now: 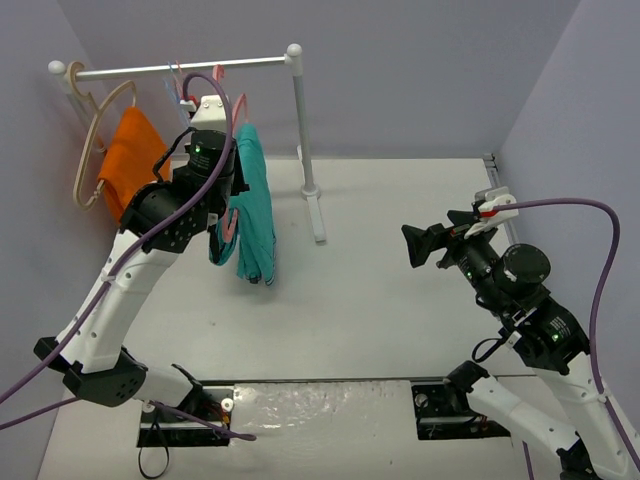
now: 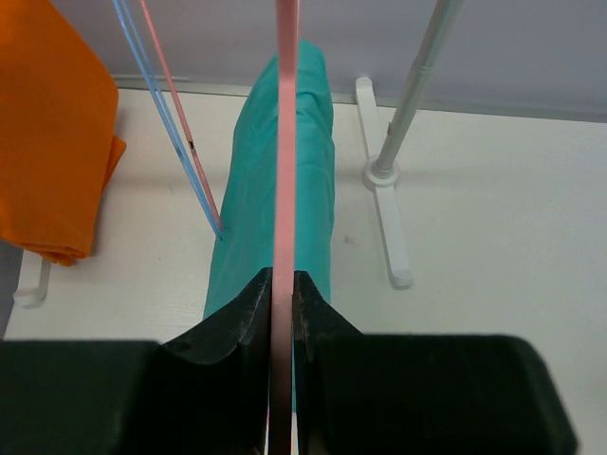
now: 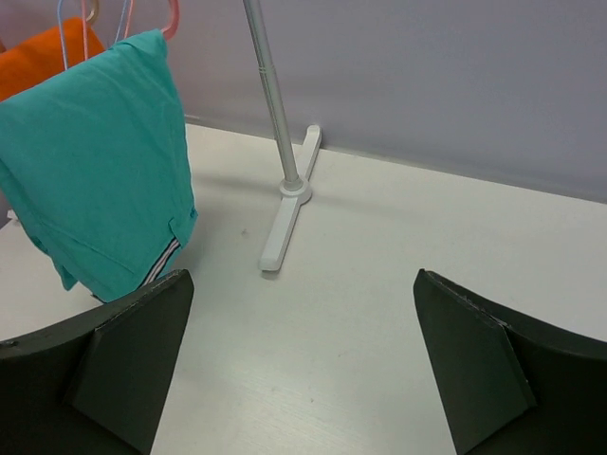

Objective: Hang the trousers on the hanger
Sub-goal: Place the hanger at the clothesline.

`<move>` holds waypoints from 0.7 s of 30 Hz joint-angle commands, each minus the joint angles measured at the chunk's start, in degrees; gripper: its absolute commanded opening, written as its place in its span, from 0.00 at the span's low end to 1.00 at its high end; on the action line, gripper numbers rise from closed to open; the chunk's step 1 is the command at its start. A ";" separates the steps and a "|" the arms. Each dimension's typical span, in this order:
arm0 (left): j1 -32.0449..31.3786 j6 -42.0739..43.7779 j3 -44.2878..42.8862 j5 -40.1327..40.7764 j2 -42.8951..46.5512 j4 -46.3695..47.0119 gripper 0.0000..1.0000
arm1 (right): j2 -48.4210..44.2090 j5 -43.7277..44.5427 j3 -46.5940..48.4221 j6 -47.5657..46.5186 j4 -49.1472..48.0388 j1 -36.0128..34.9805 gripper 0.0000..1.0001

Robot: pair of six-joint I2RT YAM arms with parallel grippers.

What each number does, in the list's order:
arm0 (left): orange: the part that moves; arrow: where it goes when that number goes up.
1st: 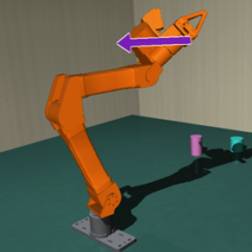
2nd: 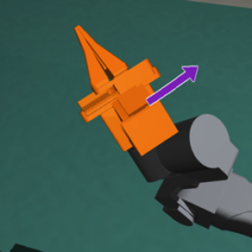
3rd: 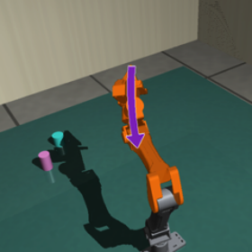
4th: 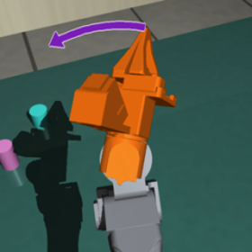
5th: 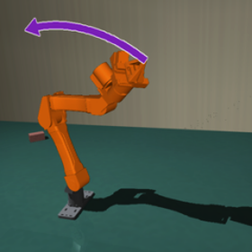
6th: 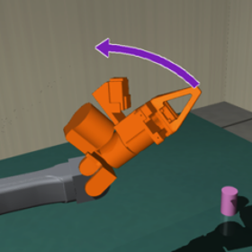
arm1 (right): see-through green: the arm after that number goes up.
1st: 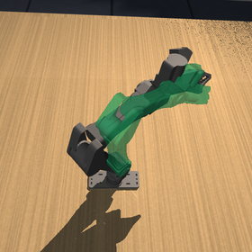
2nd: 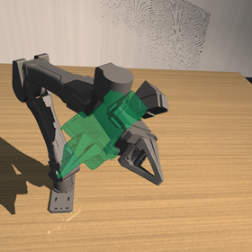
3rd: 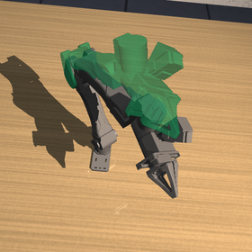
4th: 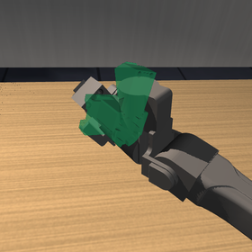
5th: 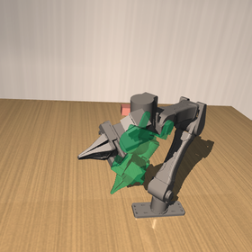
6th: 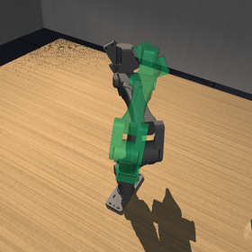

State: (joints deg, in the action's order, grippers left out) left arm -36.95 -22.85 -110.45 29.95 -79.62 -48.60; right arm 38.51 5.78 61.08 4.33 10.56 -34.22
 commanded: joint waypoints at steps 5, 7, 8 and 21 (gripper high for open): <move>0.22 -1.50 -4.31 4.13 5.76 5.12 0.00 | -0.72 0.33 -1.49 1.91 -3.44 -0.22 1.00; 0.21 -0.95 -4.08 2.11 5.52 5.91 0.00 | -0.71 0.00 -1.59 1.91 -3.44 -0.16 1.00; 0.21 -0.81 -4.19 1.17 5.39 6.03 0.00 | -0.65 -0.15 -1.68 1.91 -3.44 -0.23 1.00; 0.21 1.81 -4.65 -0.89 2.38 10.14 0.00 | -2.82 -1.29 -3.25 2.00 -3.42 -0.16 1.00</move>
State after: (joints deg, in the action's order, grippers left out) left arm -36.92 -25.37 -112.62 33.38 -78.31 -52.42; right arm 34.98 5.66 57.63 6.02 11.37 -34.22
